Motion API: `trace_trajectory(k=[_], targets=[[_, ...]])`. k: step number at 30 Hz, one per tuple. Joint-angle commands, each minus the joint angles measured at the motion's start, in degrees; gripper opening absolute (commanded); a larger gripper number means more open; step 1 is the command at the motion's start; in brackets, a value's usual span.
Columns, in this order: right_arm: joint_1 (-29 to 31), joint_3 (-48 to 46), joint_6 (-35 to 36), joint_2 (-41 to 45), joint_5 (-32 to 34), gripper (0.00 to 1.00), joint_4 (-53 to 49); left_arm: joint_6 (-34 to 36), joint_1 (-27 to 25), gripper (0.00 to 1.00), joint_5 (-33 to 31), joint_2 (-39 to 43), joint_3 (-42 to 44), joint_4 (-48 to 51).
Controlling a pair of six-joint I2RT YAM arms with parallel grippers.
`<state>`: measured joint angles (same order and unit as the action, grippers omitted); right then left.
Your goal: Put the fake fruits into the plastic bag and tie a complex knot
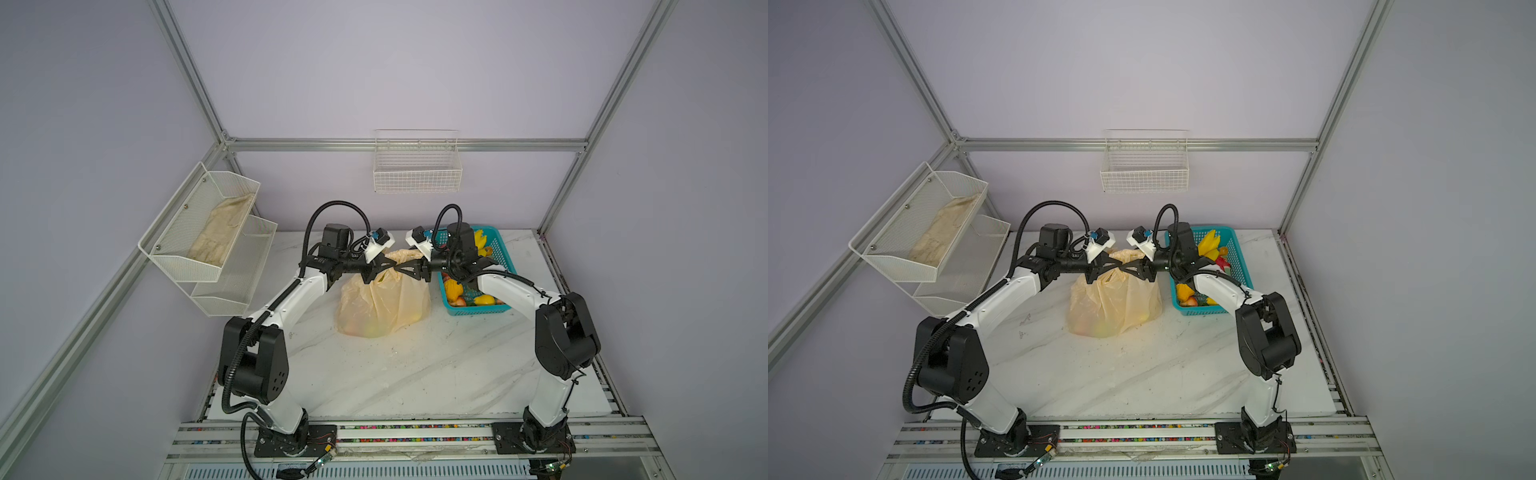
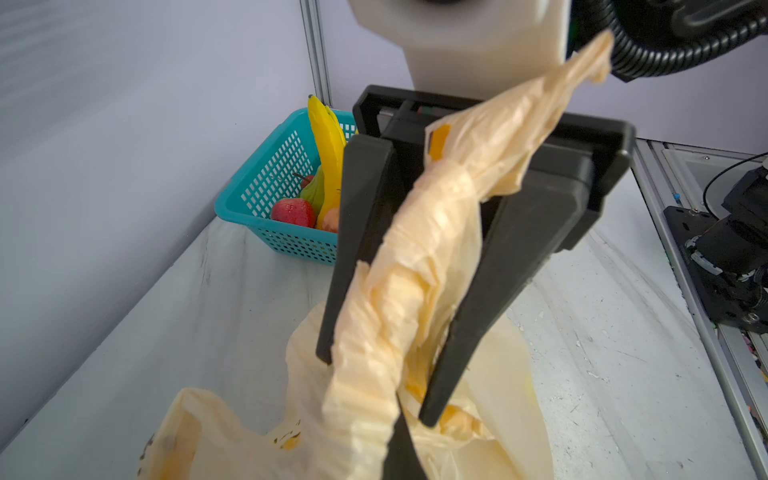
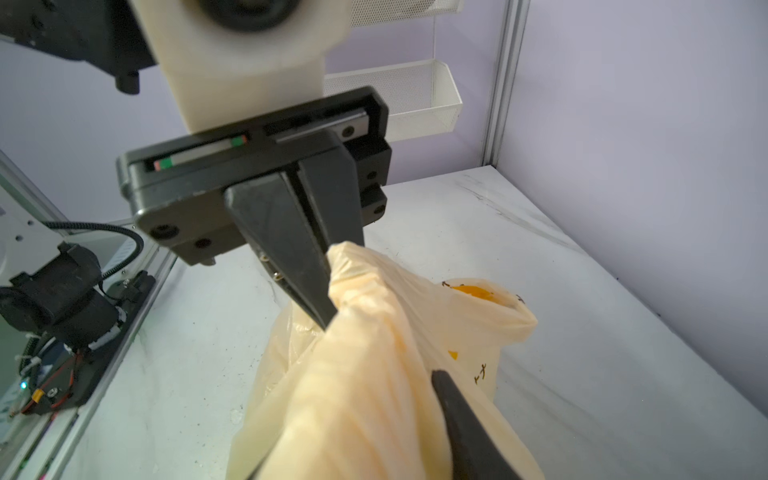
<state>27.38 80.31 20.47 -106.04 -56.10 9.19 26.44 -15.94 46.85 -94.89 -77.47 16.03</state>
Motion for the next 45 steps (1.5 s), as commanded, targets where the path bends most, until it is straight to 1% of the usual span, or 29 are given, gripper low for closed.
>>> trace_trajectory(k=[1,4,7,10,14,16,20,22,24,27,29,31,33,34,38,42,45], targets=[[0.0,1.3,1.5,-0.7,-1.3,0.31,-0.9,0.5,-0.4,0.0,1.2,3.2,-1.2,-0.3],[0.0,0.8,1.7,-0.3,-1.1,0.24,-1.0,0.2,-0.2,0.01,0.5,3.1,-1.3,0.3],[0.0,0.3,1.7,0.2,-0.7,0.17,-1.0,0.1,-0.1,0.08,0.1,2.9,-1.6,1.1],[0.0,0.3,1.7,0.5,0.3,0.01,-1.4,-0.3,0.3,0.17,0.2,2.9,-2.1,1.6],[0.0,-0.4,1.8,1.5,1.5,0.0,-0.8,0.2,0.9,0.32,0.0,3.3,-2.7,4.1],[0.0,-0.8,1.5,2.3,2.0,0.0,-0.4,1.1,1.1,0.37,-1.2,3.8,-2.6,6.0],[0.0,-0.9,0.6,3.1,2.1,0.0,-0.2,3.9,1.2,0.4,-6.2,4.1,-1.9,8.8],[0.0,-0.9,0.0,3.2,2.0,0.0,0.2,4.6,1.2,0.39,-7.7,3.6,-2.5,10.2],[0.0,-0.8,0.0,3.3,2.4,0.0,0.2,5.1,1.2,0.36,-8.4,3.1,-3.3,11.6],[0.0,-0.9,-0.1,3.5,3.3,0.0,0.0,4.8,1.1,0.21,-9.1,2.8,-4.1,12.2],[0.0,-1.2,-0.1,3.9,5.6,0.0,0.0,3.5,1.2,0.1,-9.9,3.1,-4.4,12.2],[0.2,-1.5,0.2,4.4,8.4,0.0,0.0,1.4,1.2,0.05,-10.5,3.9,-4.4,11.7],[0.3,-2.2,0.5,4.9,10.5,0.0,0.2,-2.6,1.2,0.01,-10.7,5.1,-3.4,9.6],[0.5,-2.5,0.7,5.3,11.8,0.0,0.3,-4.4,1.1,0.0,-10.3,5.7,-2.5,8.2],[1.5,-2.7,1.8,5.7,16.3,0.0,-0.8,-10.4,1.2,0.0,-9.4,8.6,1.5,2.7],[3.2,-2.6,2.7,6.0,24.0,0.0,-2.0,-13.9,1.2,0.0,-7.7,10.7,4.1,-0.5],[4.8,-2.9,0.5,6.2,28.6,0.0,-0.6,-16.5,1.1,0.0,-5.2,11.2,5.0,-1.5]])
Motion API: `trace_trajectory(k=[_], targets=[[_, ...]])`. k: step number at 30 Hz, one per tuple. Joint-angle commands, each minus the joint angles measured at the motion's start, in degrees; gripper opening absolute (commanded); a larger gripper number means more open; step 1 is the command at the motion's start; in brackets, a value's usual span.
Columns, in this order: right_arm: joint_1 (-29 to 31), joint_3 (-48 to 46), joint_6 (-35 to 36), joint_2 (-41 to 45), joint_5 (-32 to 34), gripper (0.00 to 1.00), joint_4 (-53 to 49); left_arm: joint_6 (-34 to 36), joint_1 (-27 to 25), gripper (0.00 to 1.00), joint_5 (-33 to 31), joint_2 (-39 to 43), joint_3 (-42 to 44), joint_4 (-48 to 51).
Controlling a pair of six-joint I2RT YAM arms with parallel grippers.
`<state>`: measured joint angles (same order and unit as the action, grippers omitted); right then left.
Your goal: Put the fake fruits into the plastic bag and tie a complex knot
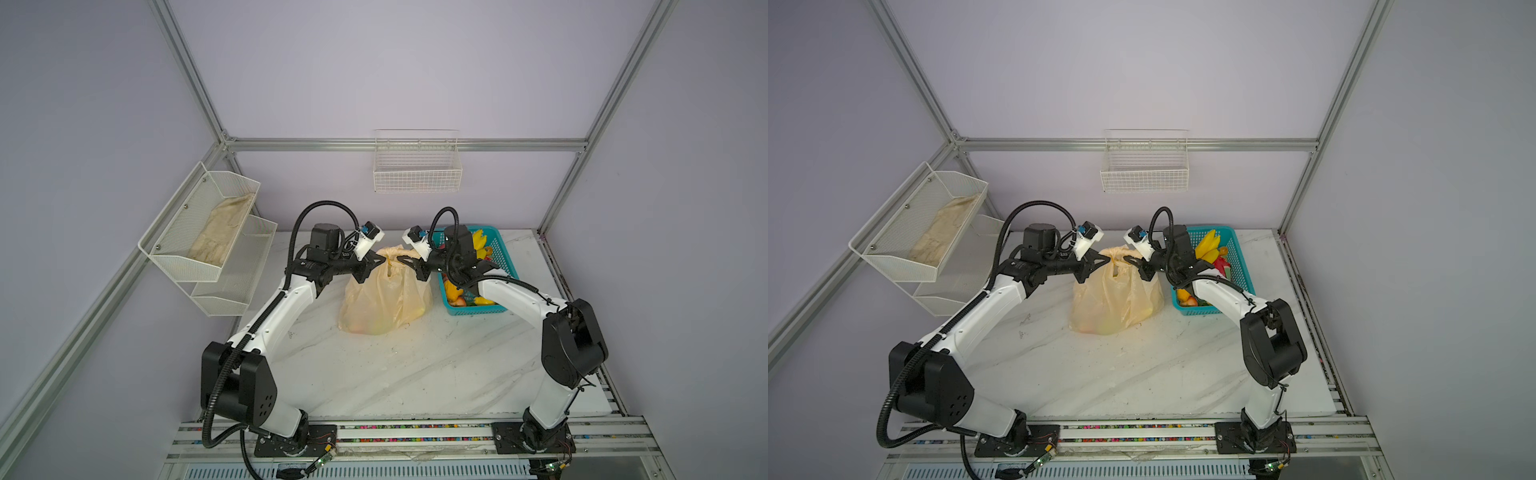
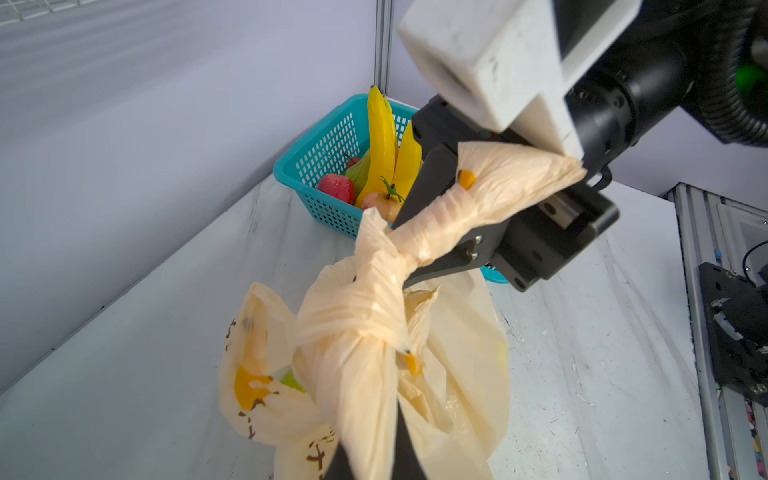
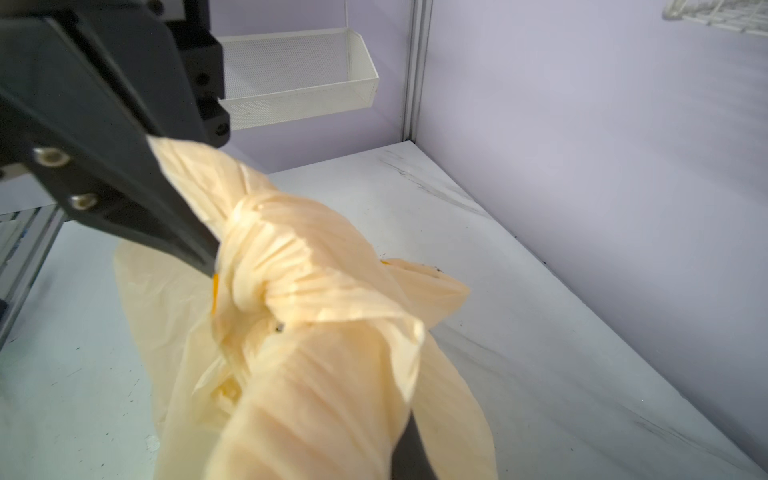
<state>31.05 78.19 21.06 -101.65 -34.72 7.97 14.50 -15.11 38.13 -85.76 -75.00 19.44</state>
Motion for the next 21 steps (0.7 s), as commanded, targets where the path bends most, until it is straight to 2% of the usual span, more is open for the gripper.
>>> trace_trajectory(k=[1,6,12,15,21], targets=[[1.8,-0.8,-1.1,1.8,8.6,0.0,1.3,-5.3,0.3,0.0,4.0,2.2,2.9,-5.3],[3.8,-1.1,-3.8,1.6,12.5,0.0,3.6,-9.5,0.2,0.0,2.7,2.3,4.2,-7.3],[5.3,-1.2,-9.2,0.1,15.3,0.0,6.8,-16.1,-0.8,0.0,6.2,2.2,6.4,-13.2],[5.3,-1.6,-12.7,-0.3,16.4,0.0,9.0,-17.1,-1.5,0.0,5.5,2.5,7.2,-14.0],[5.3,-0.9,-16.0,0.3,23.3,0.0,9.7,-16.1,-1.7,0.0,3.7,2.7,9.4,-13.1]])
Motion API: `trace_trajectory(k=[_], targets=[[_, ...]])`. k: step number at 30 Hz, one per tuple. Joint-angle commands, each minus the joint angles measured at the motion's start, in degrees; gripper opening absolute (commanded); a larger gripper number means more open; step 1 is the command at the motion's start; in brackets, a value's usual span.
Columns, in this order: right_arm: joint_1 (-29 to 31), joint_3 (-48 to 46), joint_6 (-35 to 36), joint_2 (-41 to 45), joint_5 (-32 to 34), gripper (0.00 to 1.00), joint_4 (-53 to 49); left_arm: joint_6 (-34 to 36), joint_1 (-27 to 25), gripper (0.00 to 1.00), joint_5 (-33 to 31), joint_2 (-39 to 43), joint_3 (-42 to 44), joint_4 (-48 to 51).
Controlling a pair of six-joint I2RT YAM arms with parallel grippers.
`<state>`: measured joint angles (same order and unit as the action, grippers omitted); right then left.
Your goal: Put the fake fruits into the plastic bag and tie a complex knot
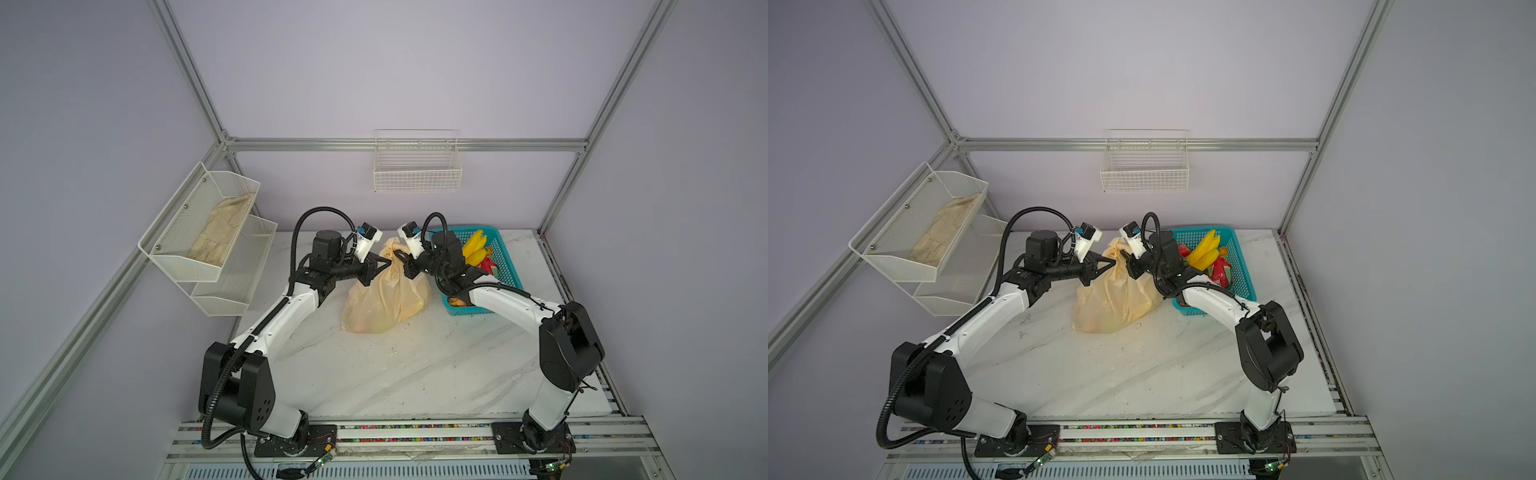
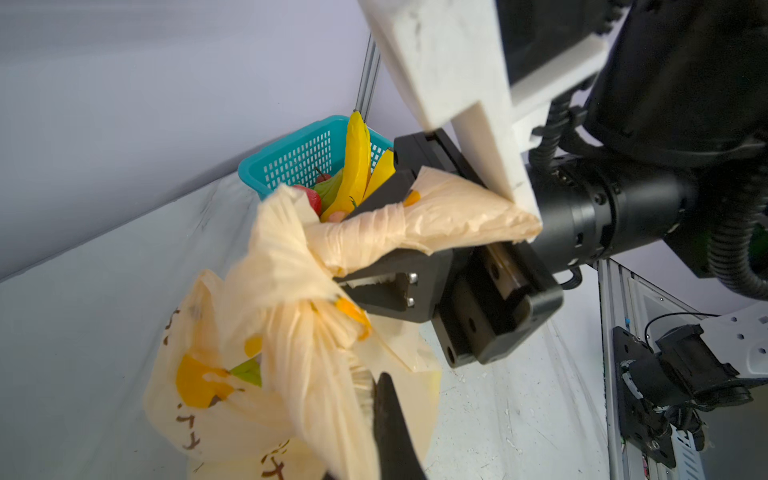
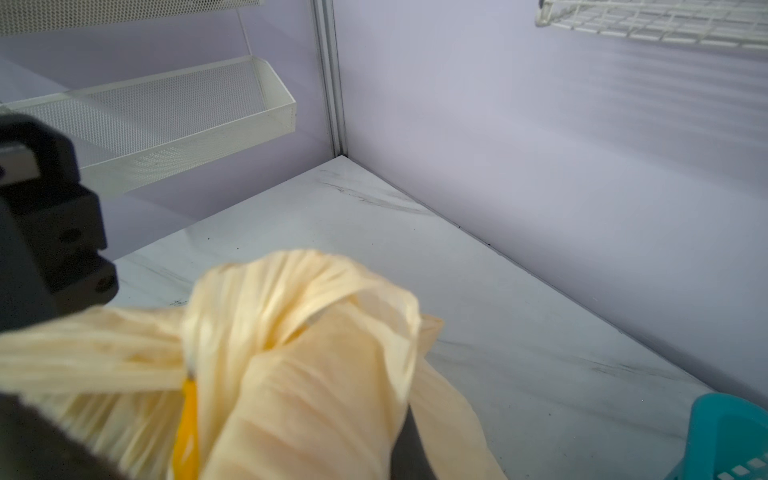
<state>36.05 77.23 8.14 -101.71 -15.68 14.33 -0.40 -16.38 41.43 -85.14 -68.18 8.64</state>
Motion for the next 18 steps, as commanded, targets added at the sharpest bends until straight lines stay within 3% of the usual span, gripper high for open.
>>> trace_trajectory(k=[1,5,9,14,18], targets=[[0.4,-0.3,-3.1,0.5,3.7,0.0,3.5,-0.9,-0.4,0.0,0.3,1.9,2.8,-2.2],[0.4,-2.3,-0.2,1.3,-1.1,0.0,5.3,-1.1,-0.4,0.2,0.6,1.3,2.4,-3.0],[0.3,-3.6,2.3,2.2,-1.9,0.0,5.2,-2.3,-0.2,0.36,1.2,1.1,1.5,-5.0],[0.3,-4.0,3.5,2.6,-2.9,0.0,5.3,-2.8,-0.1,0.41,0.6,-1.9,-3.1,-3.1],[0.3,-4.1,3.9,2.8,-3.4,0.0,5.3,-2.2,-0.1,0.33,0.1,-4.1,-6.0,-0.9]])
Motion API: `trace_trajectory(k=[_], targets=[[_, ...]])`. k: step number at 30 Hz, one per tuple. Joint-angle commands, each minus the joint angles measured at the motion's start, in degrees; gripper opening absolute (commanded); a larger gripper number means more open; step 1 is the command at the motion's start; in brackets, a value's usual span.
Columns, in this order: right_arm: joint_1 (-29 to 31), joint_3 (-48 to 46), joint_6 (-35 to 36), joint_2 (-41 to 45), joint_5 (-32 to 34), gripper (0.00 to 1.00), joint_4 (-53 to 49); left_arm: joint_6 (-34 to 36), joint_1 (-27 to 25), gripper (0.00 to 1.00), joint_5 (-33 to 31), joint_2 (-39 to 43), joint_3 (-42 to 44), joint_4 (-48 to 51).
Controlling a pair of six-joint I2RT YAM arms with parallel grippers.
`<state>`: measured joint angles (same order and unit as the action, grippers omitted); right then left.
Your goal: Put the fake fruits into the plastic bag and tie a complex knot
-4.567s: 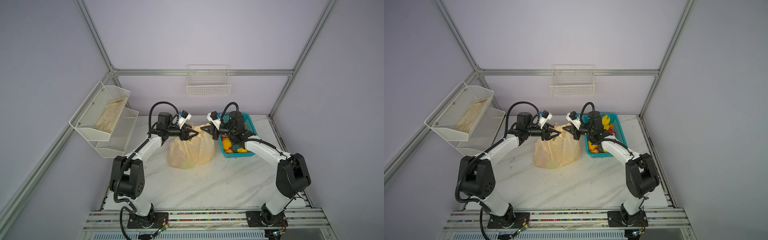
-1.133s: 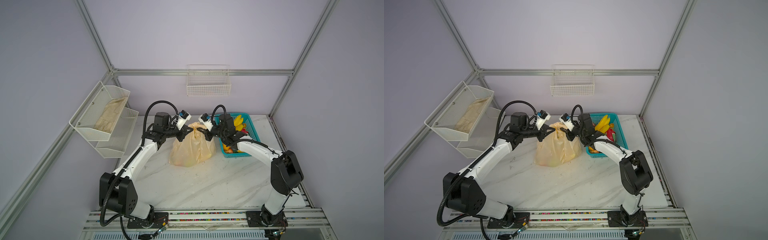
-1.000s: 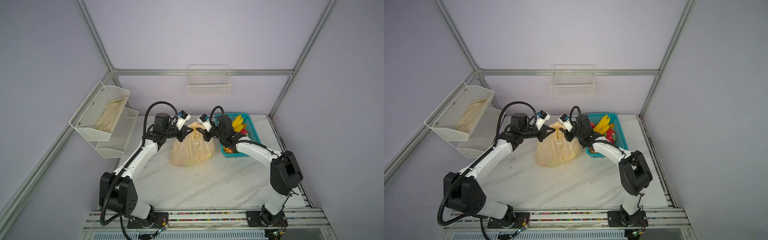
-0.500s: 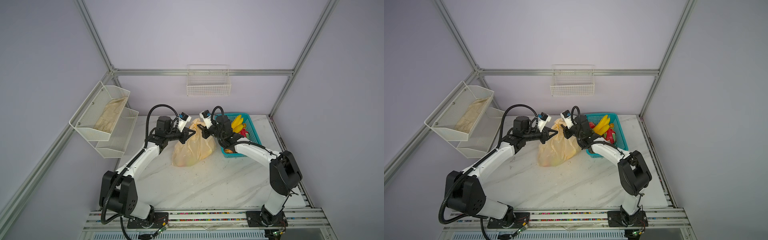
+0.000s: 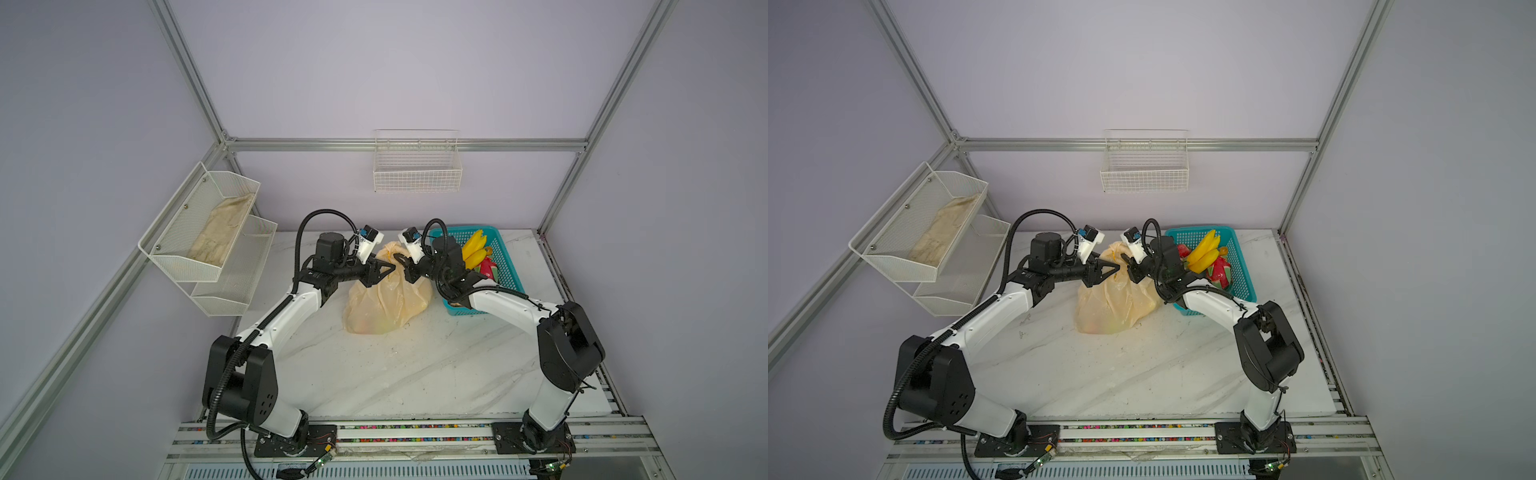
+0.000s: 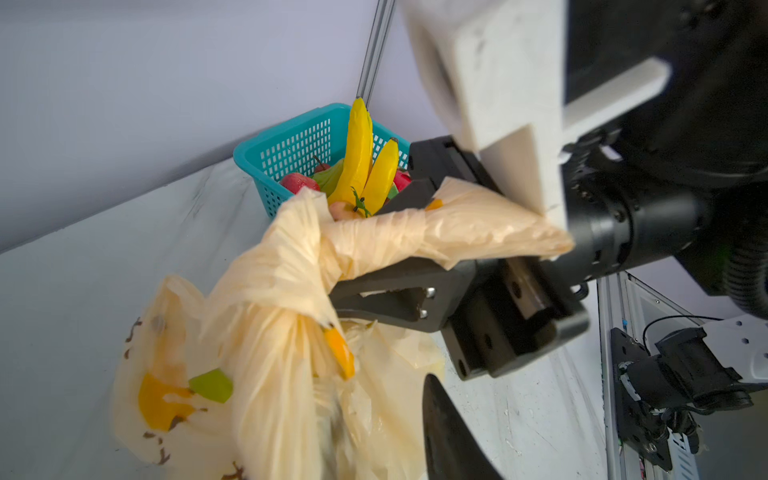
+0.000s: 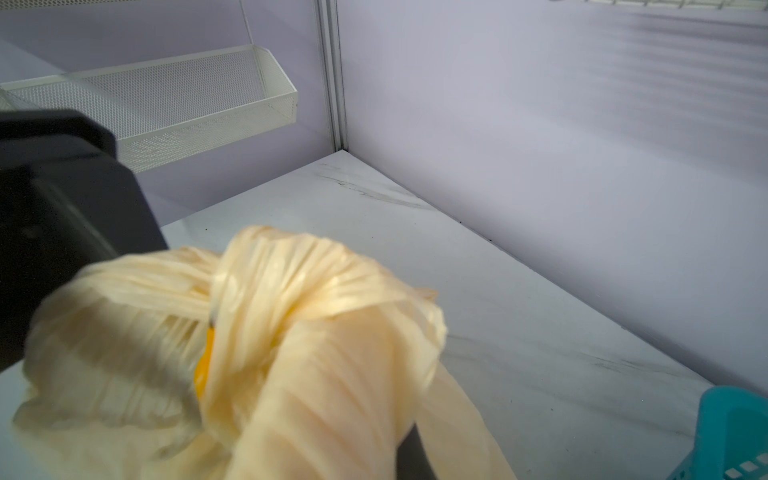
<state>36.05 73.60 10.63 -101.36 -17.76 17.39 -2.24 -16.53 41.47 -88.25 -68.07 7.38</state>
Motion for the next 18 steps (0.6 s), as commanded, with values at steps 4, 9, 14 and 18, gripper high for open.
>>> trace_trajectory(k=[4,9,14,18], targets=[[0.3,-0.7,1.9,2.7,-2.2,0.0,2.3,-0.3,0.0,0.28,-0.8,-2.3,-7.4,0.1],[0.3,-0.5,1.9,2.7,-2.2,0.0,1.8,-0.1,0.2,0.39,0.1,-2.8,-7.8,-0.6],[0.3,-0.5,2.4,3.0,-1.9,0.0,1.3,-2.4,2.0,0.41,2.6,-2.5,-7.2,-3.0],[0.3,-0.4,3.0,3.0,-2.5,0.0,1.1,-2.4,2.2,0.39,4.0,-2.5,-7.3,-3.7]])
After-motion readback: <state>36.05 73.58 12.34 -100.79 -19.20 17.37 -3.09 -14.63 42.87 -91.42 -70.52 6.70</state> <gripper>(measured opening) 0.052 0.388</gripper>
